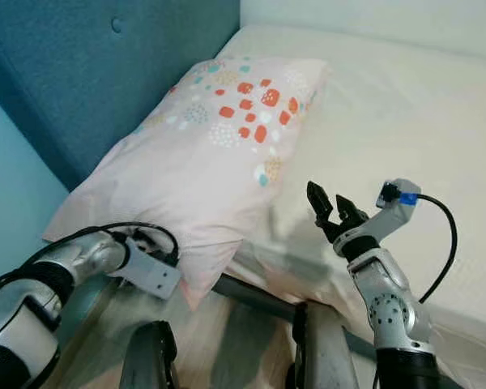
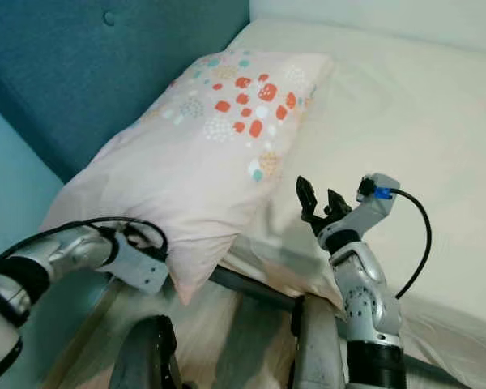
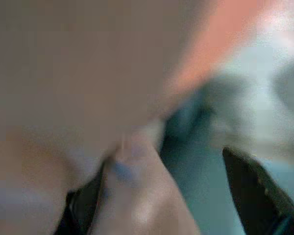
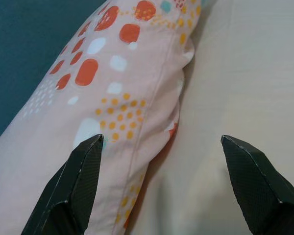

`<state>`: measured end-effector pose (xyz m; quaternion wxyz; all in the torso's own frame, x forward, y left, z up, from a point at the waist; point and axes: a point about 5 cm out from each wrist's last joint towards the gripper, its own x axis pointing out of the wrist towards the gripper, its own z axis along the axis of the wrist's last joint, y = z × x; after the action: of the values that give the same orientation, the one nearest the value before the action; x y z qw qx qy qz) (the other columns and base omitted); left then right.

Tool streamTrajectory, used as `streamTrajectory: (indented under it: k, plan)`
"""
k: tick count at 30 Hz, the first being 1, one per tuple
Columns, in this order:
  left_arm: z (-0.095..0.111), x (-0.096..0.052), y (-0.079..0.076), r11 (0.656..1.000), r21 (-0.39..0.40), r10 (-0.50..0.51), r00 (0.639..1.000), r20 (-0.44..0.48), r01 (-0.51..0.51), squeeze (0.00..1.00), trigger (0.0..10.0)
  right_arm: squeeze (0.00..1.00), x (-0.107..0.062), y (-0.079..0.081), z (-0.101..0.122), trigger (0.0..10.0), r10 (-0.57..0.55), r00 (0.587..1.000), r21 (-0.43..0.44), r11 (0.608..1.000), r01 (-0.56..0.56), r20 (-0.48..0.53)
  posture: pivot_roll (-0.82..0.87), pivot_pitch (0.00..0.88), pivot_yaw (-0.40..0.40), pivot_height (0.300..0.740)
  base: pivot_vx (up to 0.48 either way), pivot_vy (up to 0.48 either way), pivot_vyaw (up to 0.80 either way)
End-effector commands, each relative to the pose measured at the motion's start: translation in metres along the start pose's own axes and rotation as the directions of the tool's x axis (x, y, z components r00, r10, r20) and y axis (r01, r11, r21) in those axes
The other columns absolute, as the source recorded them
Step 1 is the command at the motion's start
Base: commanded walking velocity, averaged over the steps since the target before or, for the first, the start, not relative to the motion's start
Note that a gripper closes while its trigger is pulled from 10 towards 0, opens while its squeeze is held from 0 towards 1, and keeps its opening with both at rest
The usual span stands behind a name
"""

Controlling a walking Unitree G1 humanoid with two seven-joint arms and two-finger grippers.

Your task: Clean up the room

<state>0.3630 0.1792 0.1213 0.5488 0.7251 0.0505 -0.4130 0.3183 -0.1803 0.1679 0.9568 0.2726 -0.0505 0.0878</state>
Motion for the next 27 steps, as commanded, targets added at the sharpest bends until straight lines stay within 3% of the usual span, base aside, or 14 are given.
streamTrajectory:
  k: [1,3,4,6,9,12,13,21,27]
  plan:
    - [0.001,0.000,0.021,0.994,0.030,0.110,0.994,-0.019,-0.110,0.00,10.0,0.00,-0.004,0.000,-0.003,10.0,-0.002,1.000,0.019,1.000,0.003,-0.010,0.02,0.292,0.029,0.535,0.000,0.000,0.00]
    - [0.004,0.001,0.048,0.965,0.076,0.254,0.966,-0.048,-0.250,0.00,10.0,0.00,-0.004,0.000,-0.001,10.0,-0.004,1.000,0.019,1.000,0.005,-0.008,0.02,0.293,0.030,0.535,0.000,0.000,0.00]
    - [0.004,0.001,0.048,0.965,0.076,0.254,0.966,-0.048,-0.250,0.00,10.0,0.00,-0.004,0.000,-0.001,10.0,-0.004,1.000,0.019,1.000,0.005,-0.008,0.02,0.293,0.030,0.535,0.000,0.000,0.00]
    - [0.002,-0.001,0.066,0.936,0.097,0.348,0.933,-0.093,-0.339,0.00,10.0,0.00,-0.006,0.000,-0.001,10.0,-0.006,1.000,0.020,1.000,0.006,-0.006,0.02,0.297,0.029,0.535,0.000,0.000,0.00]
    - [0.001,-0.004,0.079,0.910,0.110,0.412,0.903,-0.126,-0.400,0.00,10.0,0.00,-0.007,0.000,-0.001,10.0,-0.008,1.000,0.020,1.000,0.008,-0.007,0.01,0.299,0.029,0.535,0.000,0.000,0.00]
    - [0.002,-0.004,0.085,0.898,0.123,0.437,0.890,-0.133,-0.423,0.00,10.0,0.00,-0.008,0.000,-0.001,10.0,-0.009,1.000,0.020,1.000,0.009,-0.007,0.00,0.304,0.030,0.535,0.000,0.000,0.00]
    - [0.005,-0.003,0.096,0.882,0.148,0.468,0.872,-0.147,-0.448,0.00,10.0,0.00,-0.010,0.001,0.000,10.0,-0.010,1.000,0.020,1.000,0.011,-0.007,-0.01,0.311,0.031,0.535,0.000,0.000,0.00]
    - [0.015,0.001,0.106,0.863,0.171,0.500,0.853,-0.149,-0.475,0.00,10.0,0.00,-0.015,-0.001,0.002,10.0,-0.024,1.000,0.015,1.000,0.024,-0.007,-0.03,0.323,0.034,0.535,0.000,0.000,0.00]
    - [0.036,0.007,0.120,0.835,0.175,0.541,0.836,-0.094,-0.521,0.00,10.0,0.00,-0.018,-0.002,0.003,10.0,-0.031,1.000,0.015,0.999,0.031,-0.008,-0.05,0.327,0.034,0.535,0.000,0.000,0.00]
